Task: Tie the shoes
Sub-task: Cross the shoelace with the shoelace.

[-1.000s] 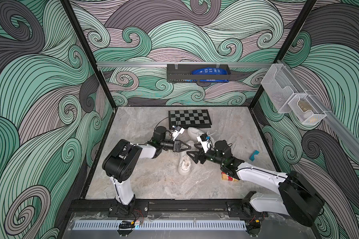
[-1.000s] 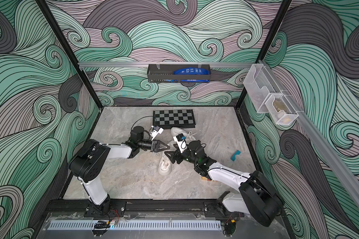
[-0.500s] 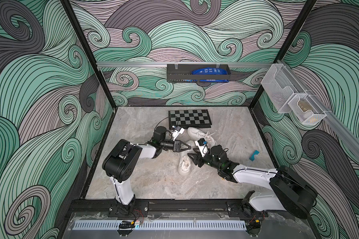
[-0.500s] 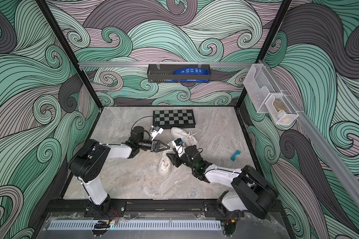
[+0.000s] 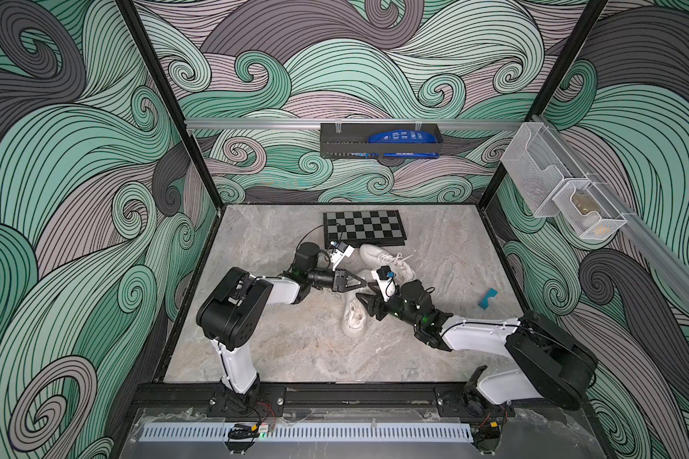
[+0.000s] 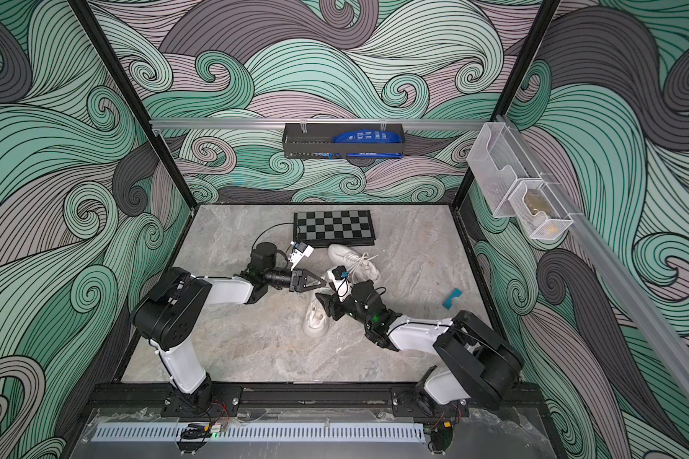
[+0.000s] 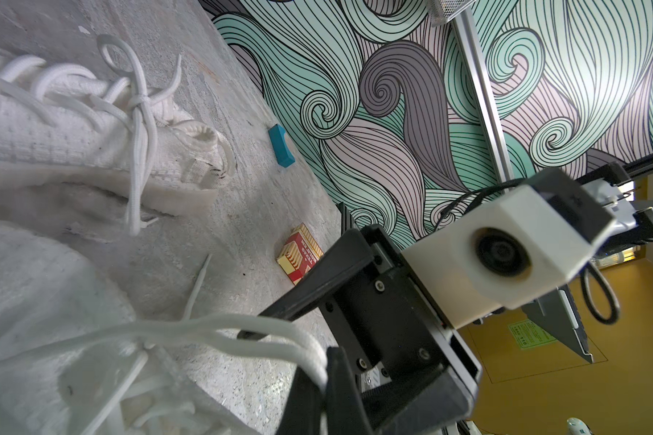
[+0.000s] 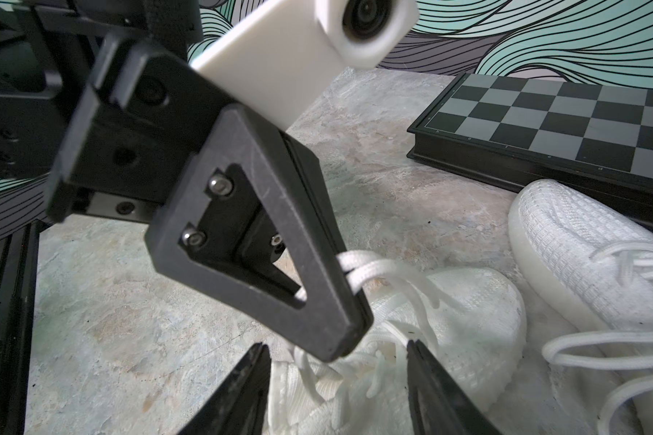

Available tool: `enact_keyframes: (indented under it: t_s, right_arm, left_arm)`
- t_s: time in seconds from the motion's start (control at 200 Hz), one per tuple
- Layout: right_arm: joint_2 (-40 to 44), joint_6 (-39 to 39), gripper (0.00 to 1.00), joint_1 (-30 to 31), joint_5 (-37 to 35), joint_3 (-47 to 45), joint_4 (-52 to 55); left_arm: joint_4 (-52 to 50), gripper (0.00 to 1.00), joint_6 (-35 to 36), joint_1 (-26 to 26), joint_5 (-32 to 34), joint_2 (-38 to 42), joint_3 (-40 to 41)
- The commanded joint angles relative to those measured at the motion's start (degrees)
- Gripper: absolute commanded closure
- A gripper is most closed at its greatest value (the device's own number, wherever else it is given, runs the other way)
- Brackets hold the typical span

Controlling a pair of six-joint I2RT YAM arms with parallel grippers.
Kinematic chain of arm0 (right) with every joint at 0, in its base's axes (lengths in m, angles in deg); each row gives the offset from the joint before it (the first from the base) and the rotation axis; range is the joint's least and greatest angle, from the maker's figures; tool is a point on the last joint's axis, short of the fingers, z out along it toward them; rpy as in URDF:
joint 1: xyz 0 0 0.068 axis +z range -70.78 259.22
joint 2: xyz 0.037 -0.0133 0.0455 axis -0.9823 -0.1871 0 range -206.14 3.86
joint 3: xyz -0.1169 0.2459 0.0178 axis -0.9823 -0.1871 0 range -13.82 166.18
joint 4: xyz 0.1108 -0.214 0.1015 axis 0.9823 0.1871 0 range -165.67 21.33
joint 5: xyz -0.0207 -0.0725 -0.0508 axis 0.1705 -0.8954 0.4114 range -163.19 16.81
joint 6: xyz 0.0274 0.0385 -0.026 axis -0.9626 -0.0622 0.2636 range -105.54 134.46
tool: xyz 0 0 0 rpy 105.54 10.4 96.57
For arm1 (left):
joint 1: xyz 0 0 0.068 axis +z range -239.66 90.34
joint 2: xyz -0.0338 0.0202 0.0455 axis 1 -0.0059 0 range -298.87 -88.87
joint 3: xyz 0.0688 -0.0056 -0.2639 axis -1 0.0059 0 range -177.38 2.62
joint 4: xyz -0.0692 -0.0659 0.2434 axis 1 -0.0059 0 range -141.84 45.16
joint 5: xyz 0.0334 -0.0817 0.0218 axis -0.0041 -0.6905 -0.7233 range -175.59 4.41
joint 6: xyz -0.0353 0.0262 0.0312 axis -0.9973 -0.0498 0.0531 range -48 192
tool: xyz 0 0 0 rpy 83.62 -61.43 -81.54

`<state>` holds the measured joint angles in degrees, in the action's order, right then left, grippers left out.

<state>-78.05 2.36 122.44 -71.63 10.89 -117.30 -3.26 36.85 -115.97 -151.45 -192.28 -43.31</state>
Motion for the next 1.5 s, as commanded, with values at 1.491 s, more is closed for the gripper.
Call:
enact_keyframes:
  t_s: [1.491]
  right_arm:
    - [-16.7, 15.5, 0.73, -0.7, -12.4, 4.7, -19.4]
  left_arm:
    - [-6.1, 1.0, 2.5, 0.3, -2.0, 0.2, 0.1]
